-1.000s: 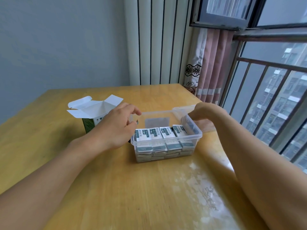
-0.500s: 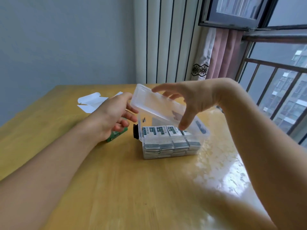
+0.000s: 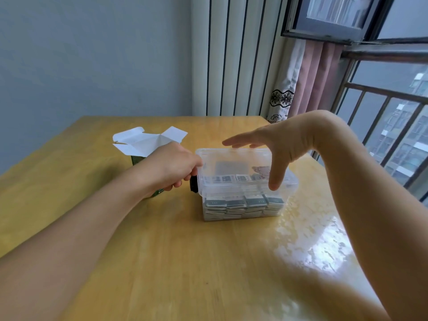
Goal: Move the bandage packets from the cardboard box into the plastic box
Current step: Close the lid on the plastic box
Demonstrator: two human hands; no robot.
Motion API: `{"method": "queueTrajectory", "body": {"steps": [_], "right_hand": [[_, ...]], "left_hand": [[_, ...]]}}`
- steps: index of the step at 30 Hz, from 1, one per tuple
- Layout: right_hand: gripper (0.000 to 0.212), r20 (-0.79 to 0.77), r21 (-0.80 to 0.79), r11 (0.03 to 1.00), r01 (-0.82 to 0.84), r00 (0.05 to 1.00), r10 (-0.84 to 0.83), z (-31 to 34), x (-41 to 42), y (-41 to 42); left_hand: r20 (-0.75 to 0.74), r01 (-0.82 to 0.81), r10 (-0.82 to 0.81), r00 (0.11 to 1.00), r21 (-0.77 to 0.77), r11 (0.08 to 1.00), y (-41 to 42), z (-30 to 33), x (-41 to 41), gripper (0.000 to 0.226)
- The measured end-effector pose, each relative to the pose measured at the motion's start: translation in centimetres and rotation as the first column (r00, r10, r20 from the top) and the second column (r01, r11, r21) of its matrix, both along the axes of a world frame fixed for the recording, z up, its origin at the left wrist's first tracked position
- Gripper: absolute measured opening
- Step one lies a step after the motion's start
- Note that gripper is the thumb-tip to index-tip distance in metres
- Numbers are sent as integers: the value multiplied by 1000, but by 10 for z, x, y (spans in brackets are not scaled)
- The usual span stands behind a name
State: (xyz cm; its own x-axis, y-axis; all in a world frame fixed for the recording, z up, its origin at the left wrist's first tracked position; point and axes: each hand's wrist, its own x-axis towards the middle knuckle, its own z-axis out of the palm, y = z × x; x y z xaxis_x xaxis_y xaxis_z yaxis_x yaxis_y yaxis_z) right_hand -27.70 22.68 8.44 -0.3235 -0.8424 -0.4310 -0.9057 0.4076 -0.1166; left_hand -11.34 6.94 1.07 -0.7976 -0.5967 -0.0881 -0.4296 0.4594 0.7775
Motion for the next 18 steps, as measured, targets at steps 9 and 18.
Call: {"method": "queueTrajectory", "body": {"steps": [9,18], "right_hand": [[88,89,-208,931,301,953,-288,-4,-35,15],[50,511,-49,868,493,759,-403,-19,-63,32]], "left_hand": [[129,44,-42,991,-18,999,-5,-1,0,26],[261,49,-75,962,103,993,-8,1,6,44]]}}
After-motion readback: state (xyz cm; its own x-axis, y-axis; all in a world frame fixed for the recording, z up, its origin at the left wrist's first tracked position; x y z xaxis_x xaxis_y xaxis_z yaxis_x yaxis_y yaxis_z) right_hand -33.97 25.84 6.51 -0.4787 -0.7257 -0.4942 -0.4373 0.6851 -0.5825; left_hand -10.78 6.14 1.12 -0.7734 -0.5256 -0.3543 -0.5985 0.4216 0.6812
